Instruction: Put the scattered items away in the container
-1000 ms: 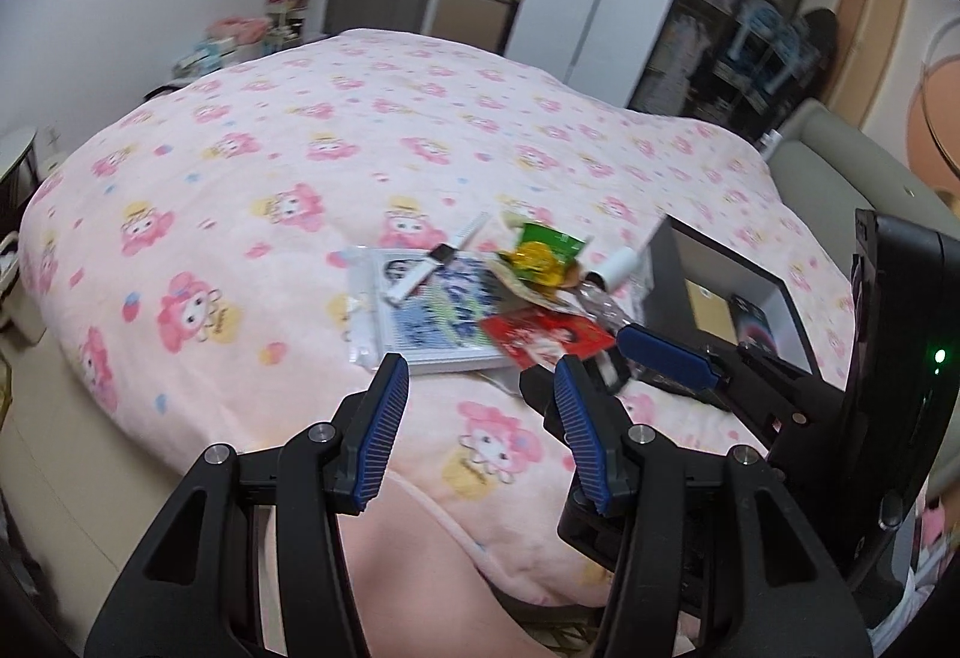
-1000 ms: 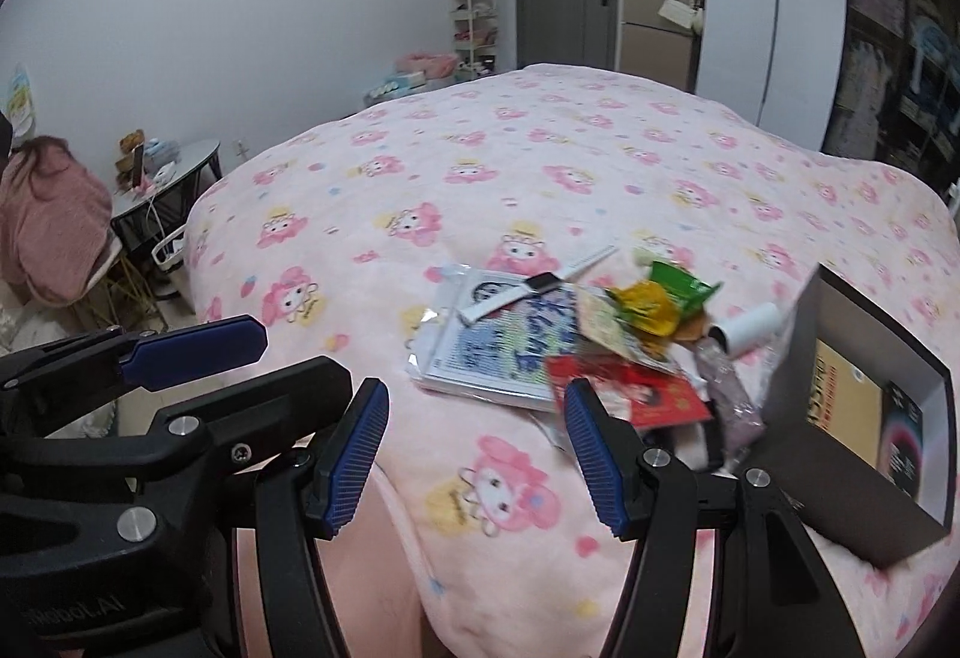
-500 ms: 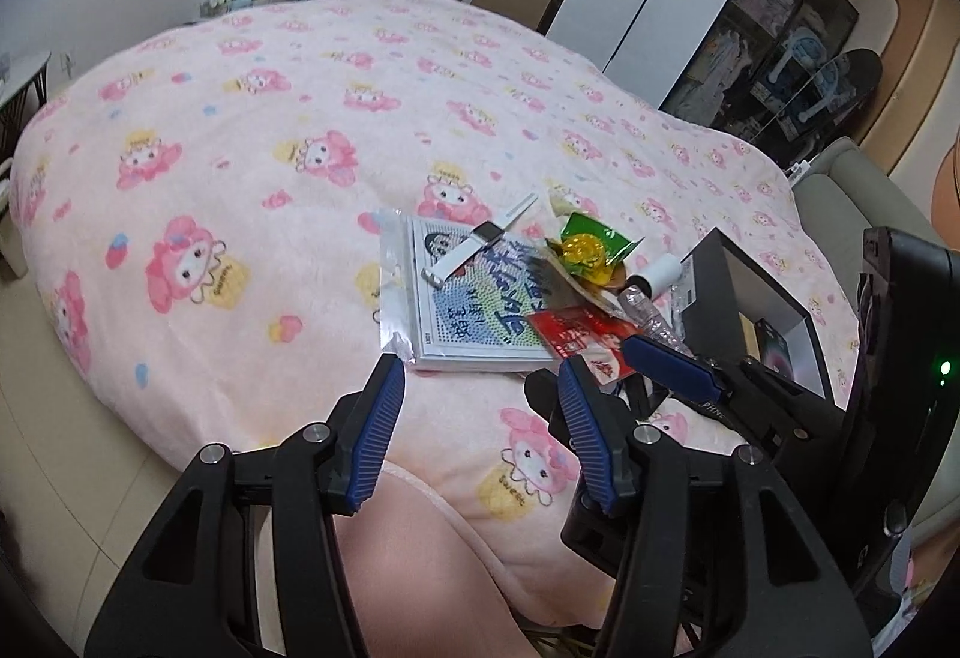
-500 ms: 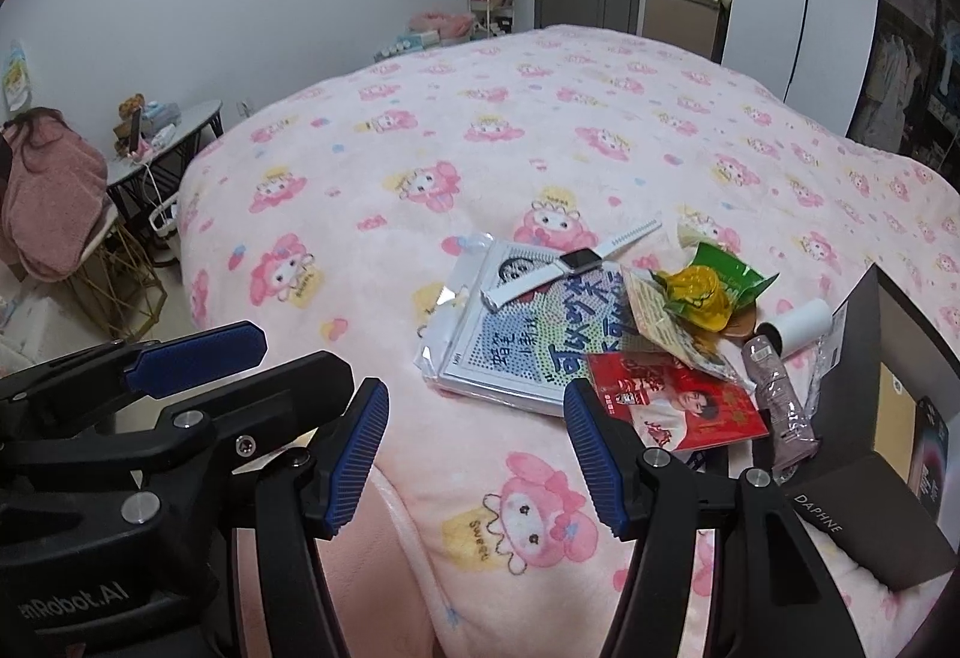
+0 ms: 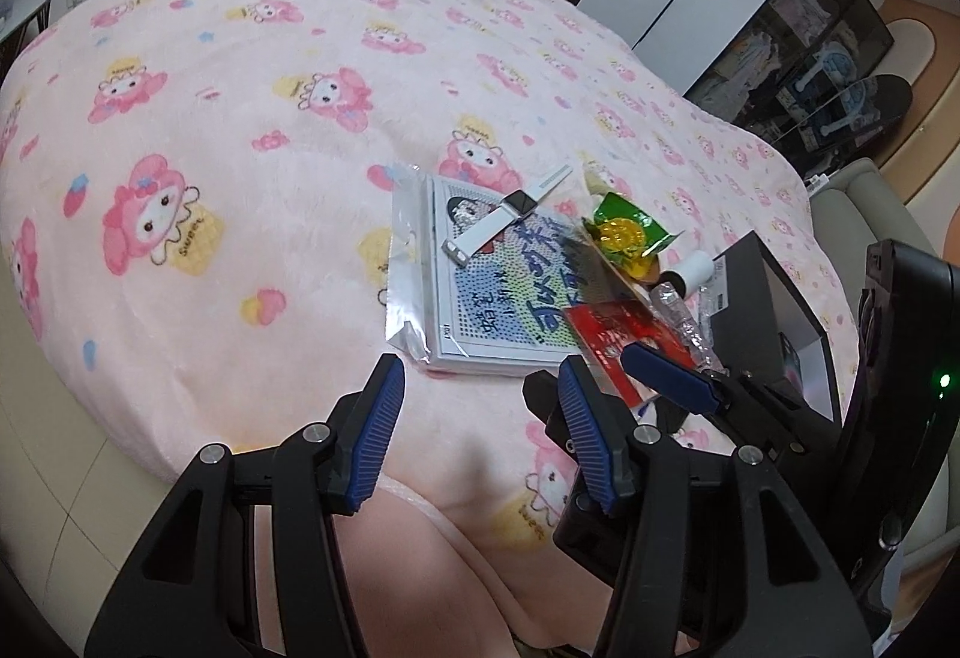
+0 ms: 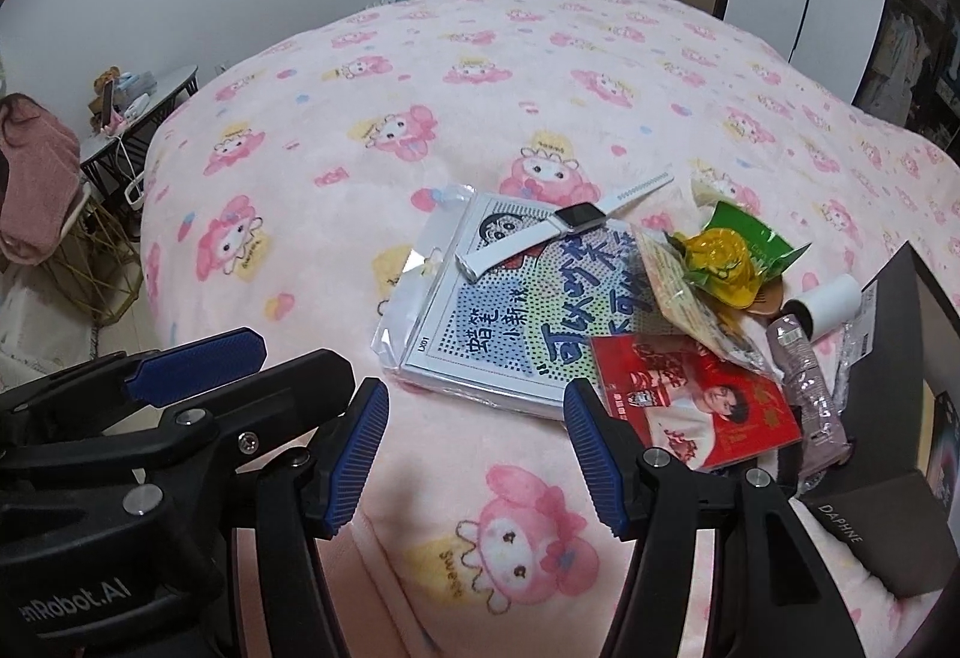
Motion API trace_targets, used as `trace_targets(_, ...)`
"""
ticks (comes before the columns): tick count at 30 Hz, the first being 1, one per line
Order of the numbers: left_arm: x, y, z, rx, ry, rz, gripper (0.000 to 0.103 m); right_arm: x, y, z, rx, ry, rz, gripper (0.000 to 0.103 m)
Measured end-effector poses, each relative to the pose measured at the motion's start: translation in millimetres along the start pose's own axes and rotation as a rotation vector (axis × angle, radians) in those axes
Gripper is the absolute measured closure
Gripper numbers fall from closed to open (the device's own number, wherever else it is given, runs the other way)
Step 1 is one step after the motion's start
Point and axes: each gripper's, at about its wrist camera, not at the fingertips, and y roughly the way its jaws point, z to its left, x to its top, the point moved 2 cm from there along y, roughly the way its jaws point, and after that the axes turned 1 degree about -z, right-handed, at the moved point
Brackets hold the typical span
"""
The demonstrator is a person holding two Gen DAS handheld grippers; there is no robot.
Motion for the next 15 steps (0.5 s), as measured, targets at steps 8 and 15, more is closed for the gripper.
trace_targets(8, 12.2, 31.9, 4.0, 0.019, -0.027, 0.042, 0.048, 6.0, 24.0, -12.9, -0.008, 0.029, 0.031, 0.046)
trace_targets(15, 22.8, 57.2, 10.2, 0.071, -0.077, 0.053, 0.048, 11.0, 43.9, -36.5, -0.033, 0.066, 0.055, 0.046)
